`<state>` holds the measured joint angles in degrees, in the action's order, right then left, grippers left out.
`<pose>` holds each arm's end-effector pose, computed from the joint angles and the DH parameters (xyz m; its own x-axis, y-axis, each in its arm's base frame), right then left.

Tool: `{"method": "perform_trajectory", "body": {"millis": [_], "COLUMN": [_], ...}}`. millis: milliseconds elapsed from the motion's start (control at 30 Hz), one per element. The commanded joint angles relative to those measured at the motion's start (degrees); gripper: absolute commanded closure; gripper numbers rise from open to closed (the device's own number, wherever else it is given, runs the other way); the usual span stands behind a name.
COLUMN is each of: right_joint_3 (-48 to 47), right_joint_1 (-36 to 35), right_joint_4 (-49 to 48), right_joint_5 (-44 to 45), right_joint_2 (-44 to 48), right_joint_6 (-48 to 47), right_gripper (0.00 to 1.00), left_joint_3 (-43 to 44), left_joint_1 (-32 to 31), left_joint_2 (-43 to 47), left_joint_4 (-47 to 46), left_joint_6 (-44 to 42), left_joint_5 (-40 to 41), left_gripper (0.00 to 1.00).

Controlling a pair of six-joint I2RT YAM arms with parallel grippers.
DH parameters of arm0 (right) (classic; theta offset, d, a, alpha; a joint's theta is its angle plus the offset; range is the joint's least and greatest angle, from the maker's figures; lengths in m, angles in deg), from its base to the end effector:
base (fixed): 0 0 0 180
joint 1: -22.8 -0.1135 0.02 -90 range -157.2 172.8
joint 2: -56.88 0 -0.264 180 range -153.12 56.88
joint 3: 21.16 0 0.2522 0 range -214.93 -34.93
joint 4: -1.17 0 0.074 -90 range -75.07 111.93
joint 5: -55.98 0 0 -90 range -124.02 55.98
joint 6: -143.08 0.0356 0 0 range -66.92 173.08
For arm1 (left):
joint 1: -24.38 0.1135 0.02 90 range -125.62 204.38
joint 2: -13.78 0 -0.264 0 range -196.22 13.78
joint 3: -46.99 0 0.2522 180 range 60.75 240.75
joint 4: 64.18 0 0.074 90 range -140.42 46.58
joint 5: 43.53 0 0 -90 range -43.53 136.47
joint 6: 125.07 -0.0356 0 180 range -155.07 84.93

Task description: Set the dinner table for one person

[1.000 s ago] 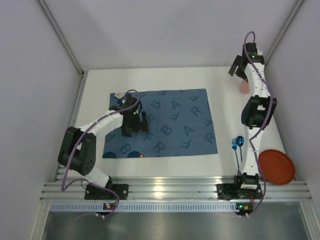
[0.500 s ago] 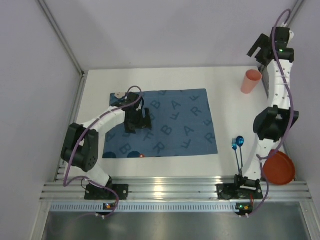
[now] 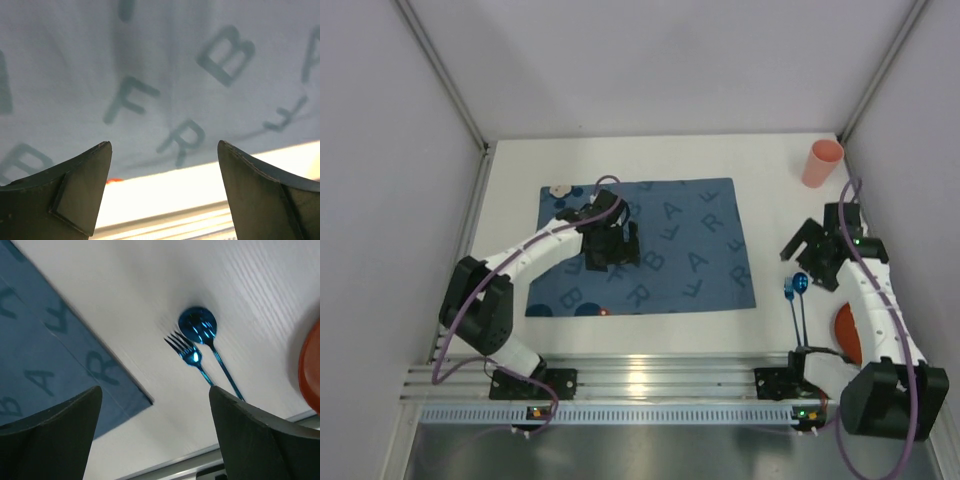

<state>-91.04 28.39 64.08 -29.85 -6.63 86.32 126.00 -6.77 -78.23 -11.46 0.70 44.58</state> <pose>0.2120 -0.0234 0.2864 -0.6193 0.6099 -0.4944 0.5698 0.7824 0.2515 0.2733 -0.1666 0.2207 -0.9420 -0.1133 -0.3161 -0.0271 0.9639 -0.2648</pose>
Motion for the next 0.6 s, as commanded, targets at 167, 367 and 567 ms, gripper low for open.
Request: {"method": "perform_trajectory", "body": {"millis": [167,367,567], "right_joint_3": [11.9,9.3,13.4], "right_joint_1": [-1.9,-0.2,3.3], "right_joint_4": [3.7,5.4,0.7], "right_joint_5": [1.0,1.5,2.0], "right_joint_2": [12.4,8.7,2.3], "right_joint_6": [1.4,1.8,4.0], "right_gripper": [0.10,0.10,0.28], "left_joint_3": [-6.9,-16.7,-19.3], "left_joint_1": [-10.8,-12.2,-12.2], "left_joint_2": [15.3,25.8,26.5], "left_joint_4": [5.5,3.8,0.8], "left_joint_6": [12.3,12.7,9.0], "left_joint_5": [6.1,5.3,-0.1], "left_gripper": [0.09,0.08,0.09]}}
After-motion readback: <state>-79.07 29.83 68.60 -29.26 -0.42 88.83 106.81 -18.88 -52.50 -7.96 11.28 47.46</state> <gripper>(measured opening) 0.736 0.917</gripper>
